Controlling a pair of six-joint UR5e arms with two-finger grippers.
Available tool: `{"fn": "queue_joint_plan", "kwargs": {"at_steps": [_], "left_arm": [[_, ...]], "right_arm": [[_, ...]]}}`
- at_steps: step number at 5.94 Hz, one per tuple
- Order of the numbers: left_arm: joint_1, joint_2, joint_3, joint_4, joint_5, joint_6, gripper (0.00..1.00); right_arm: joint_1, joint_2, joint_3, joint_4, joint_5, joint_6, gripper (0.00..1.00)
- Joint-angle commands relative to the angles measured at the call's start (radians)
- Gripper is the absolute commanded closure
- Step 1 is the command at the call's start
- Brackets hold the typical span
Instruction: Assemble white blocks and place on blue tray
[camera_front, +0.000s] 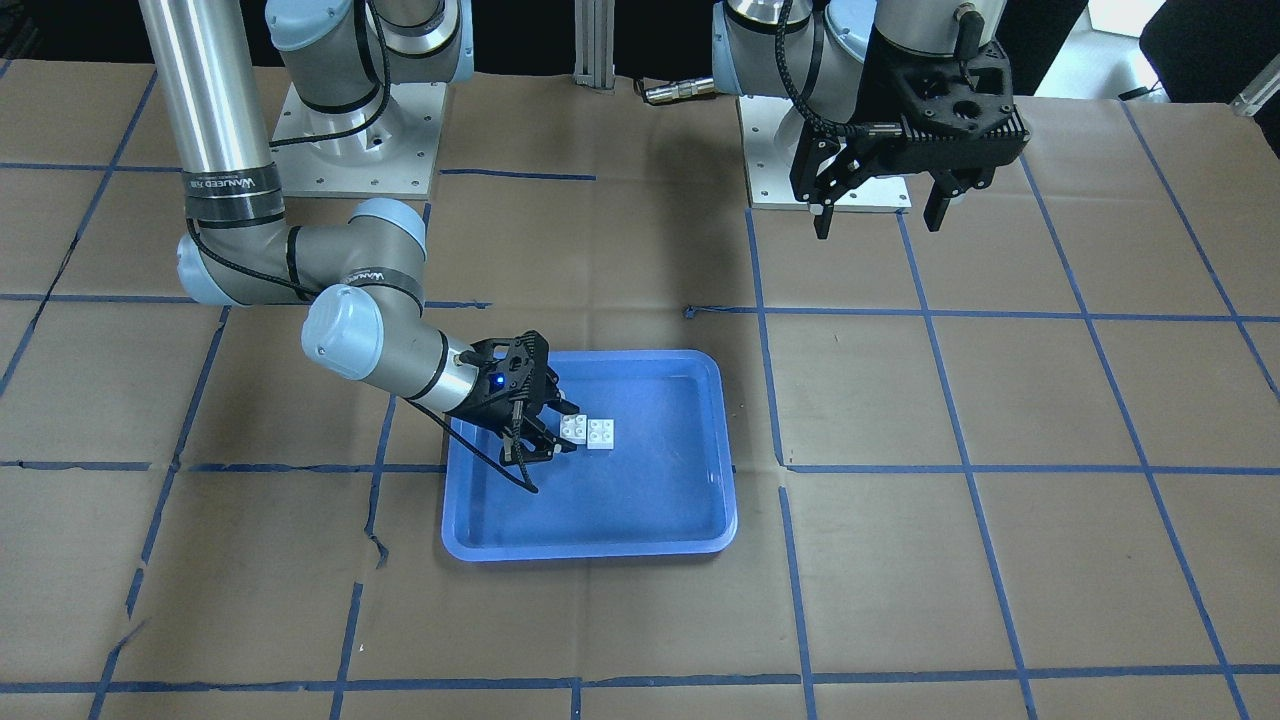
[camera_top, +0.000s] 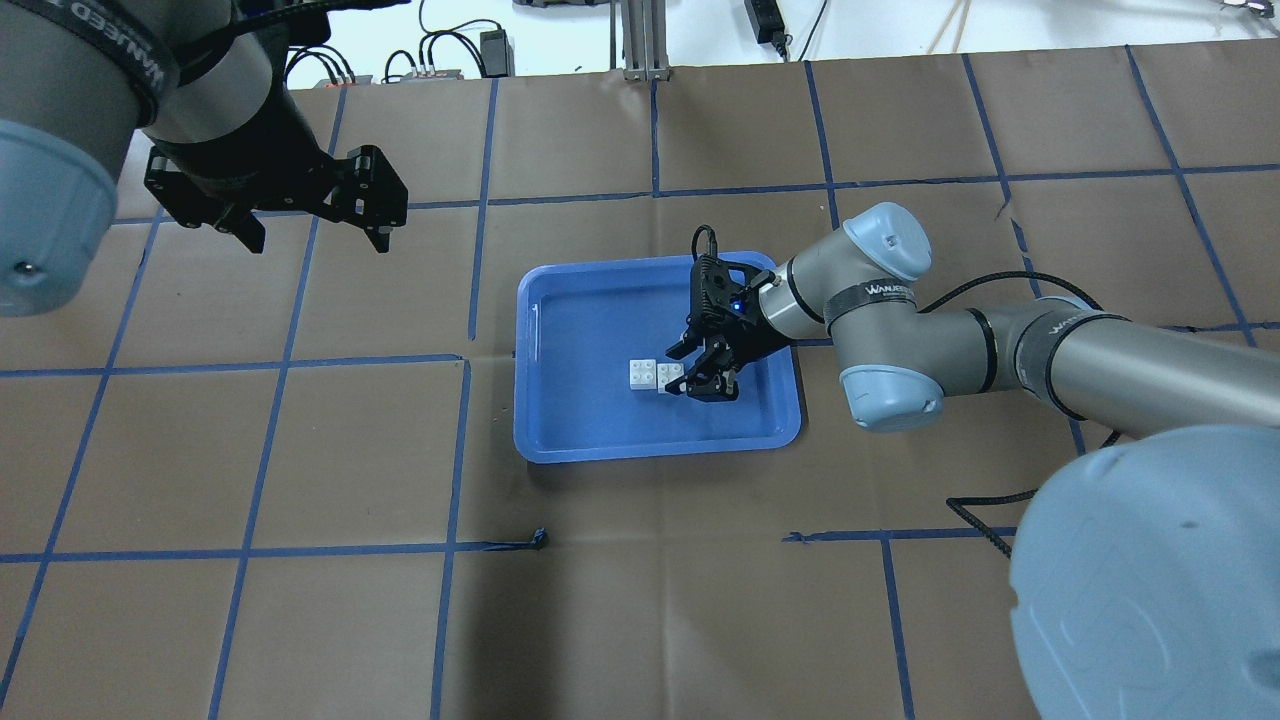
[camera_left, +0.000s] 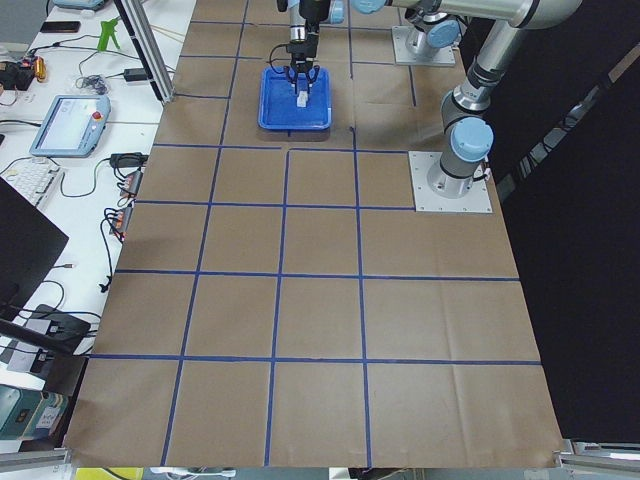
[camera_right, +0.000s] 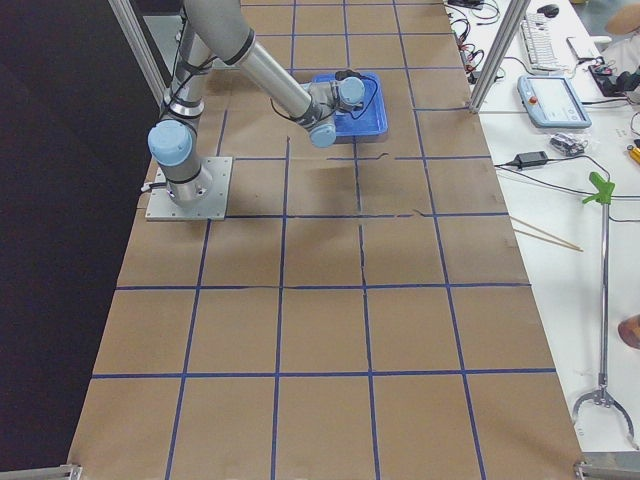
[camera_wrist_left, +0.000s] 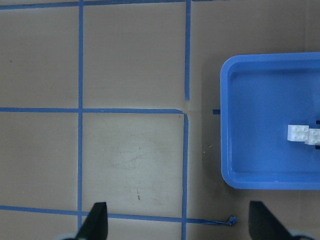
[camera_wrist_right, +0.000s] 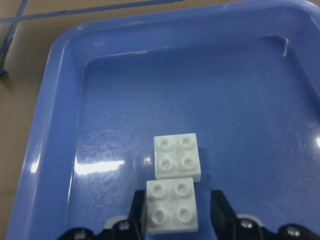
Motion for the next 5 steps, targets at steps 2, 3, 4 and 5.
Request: {"fn": "queue_joint_plan", "kwargs": {"at_steps": [2, 3, 4, 5], "left_arm": [[0.0, 0.001, -0.001, -0.002, 0.002, 0.003, 0.01], [0.0, 0.001, 0.001, -0.002, 0.002, 0.003, 0.01], [0.002, 0.001, 0.001, 0.0, 0.002, 0.003, 0.01], [-0.001, 0.001, 0.001, 0.0, 0.002, 0.003, 0.01]], "right_arm": [[-0.001, -0.001, -0.015, -0.008, -0.002, 0.0, 0.34], [-0.005, -0.013, -0.05, -0.002, -0.01, 0.062, 0.0], [-0.015, -0.037, -0.111, 0.027, -0.098, 0.163, 0.0], [-0.015, -0.094, -0.182, 0.187, -0.156, 0.252, 0.0]]}}
